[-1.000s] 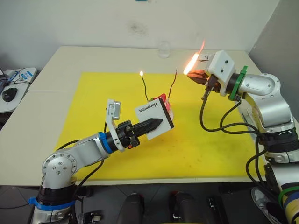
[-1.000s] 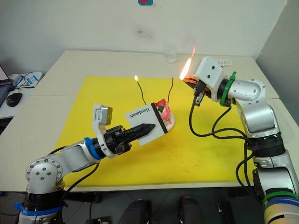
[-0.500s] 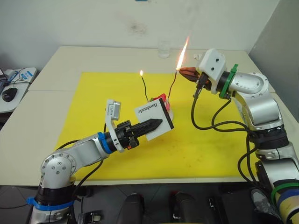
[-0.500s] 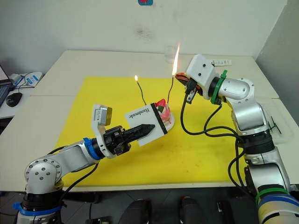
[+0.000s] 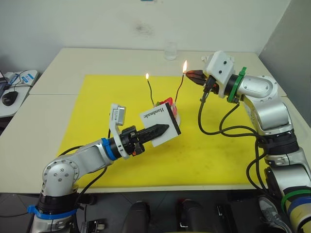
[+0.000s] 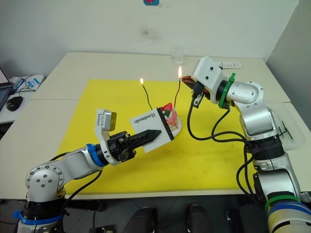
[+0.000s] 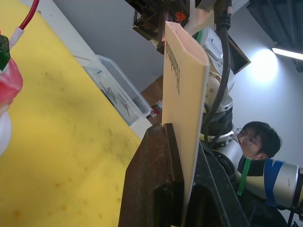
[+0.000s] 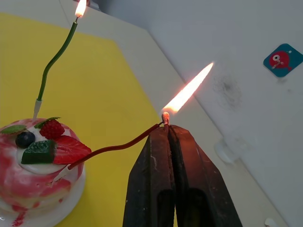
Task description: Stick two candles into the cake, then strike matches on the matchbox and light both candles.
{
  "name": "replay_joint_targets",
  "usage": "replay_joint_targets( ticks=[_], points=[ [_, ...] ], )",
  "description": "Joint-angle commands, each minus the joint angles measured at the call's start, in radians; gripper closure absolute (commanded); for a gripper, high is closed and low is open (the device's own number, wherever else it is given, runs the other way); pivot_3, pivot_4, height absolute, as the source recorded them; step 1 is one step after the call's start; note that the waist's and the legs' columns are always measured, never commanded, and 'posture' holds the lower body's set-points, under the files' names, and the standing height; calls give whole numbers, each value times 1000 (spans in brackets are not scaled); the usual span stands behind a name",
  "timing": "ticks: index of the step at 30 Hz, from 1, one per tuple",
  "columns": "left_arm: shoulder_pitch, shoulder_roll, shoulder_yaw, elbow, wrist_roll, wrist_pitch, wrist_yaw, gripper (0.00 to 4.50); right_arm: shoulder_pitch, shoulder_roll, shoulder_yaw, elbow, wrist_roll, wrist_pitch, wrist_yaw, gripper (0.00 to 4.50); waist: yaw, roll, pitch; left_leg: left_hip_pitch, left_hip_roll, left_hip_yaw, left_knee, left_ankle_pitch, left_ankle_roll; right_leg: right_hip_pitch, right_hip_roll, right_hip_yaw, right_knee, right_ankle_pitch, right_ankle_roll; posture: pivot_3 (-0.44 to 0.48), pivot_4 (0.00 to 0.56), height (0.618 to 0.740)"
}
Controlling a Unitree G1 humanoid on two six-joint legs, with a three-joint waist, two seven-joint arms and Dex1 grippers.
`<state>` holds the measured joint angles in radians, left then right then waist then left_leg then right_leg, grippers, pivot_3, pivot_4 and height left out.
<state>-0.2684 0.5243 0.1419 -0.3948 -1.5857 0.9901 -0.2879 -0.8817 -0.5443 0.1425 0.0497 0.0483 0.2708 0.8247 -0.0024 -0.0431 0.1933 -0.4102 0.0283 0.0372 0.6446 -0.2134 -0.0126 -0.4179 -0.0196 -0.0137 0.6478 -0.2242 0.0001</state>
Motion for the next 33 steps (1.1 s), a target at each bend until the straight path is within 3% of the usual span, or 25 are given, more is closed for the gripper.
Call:
replay_joint_targets(
  ticks=[1, 33],
  points=[
    [-5, 7, -2, -34, 0, -16, -15, 4500, -26, 0, -7, -3, -11, -18, -11, 4475, 0, 0, 0, -1, 0, 0, 0, 0, 0, -1, 0, 0, 0, 0, 0, 0, 150, 740],
    [-17, -2, -17, -34, 1, -27, 3, 4500, -16, -15, -23, -4, -25, -18, -4, 4475, 0, 0, 0, -4, 0, -1, 0, 0, 0, -3, 0, -1, 0, 0, 0, 0, 150, 740]
  ],
)
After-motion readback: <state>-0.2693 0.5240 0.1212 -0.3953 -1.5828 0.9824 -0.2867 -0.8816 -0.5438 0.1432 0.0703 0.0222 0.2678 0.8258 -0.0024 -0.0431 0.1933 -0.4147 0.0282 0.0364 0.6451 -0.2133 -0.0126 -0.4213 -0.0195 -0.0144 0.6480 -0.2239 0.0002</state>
